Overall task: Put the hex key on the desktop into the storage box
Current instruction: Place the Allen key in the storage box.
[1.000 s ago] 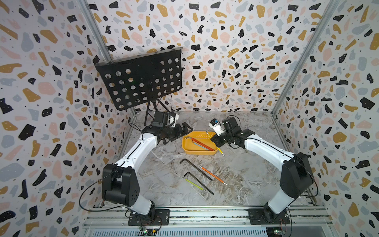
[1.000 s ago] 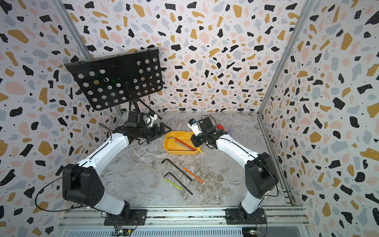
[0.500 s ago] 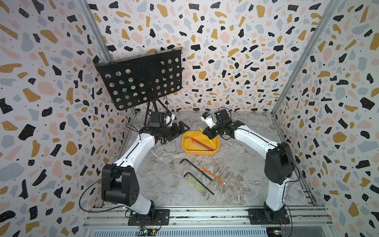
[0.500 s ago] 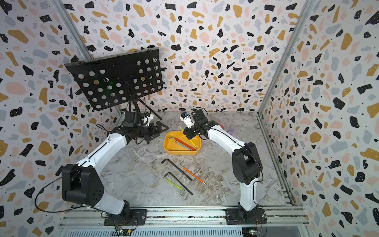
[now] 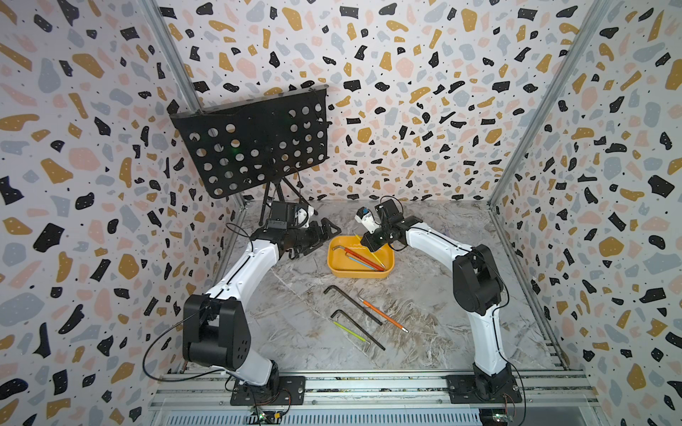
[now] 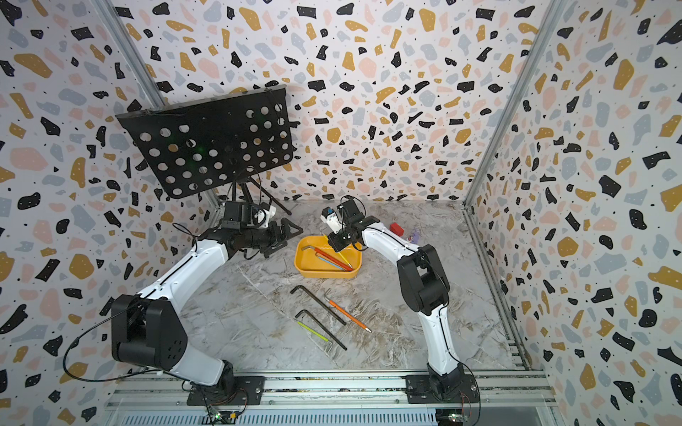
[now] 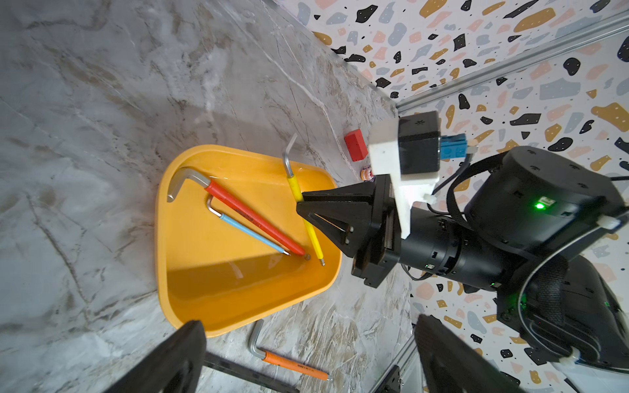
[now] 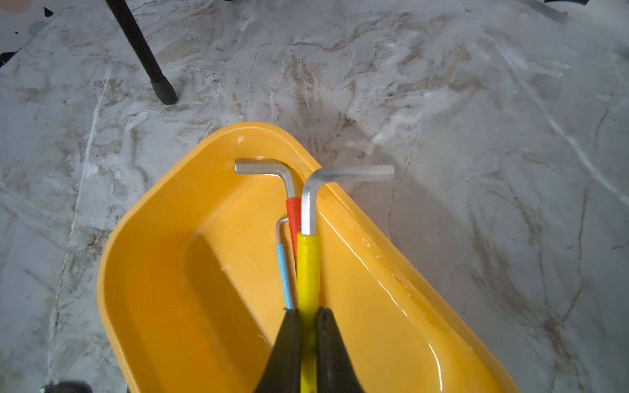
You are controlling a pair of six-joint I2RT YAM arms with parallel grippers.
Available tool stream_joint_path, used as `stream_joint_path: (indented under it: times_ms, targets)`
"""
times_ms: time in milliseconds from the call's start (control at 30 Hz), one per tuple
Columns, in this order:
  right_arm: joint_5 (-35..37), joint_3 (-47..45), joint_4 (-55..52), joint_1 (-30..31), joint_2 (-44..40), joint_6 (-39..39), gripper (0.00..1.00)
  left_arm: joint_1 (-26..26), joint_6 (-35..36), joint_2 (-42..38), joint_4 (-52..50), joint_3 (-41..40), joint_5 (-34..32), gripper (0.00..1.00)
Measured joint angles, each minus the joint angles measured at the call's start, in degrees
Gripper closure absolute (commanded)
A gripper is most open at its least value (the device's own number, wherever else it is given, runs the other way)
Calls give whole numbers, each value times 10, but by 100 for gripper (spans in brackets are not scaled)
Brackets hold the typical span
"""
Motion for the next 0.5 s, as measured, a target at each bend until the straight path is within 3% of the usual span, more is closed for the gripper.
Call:
stream_joint_path:
  times_ms: [500]
  targets:
    - [-24, 1, -3, 1, 22, 1, 100, 6, -13, 7, 8, -1, 8, 0]
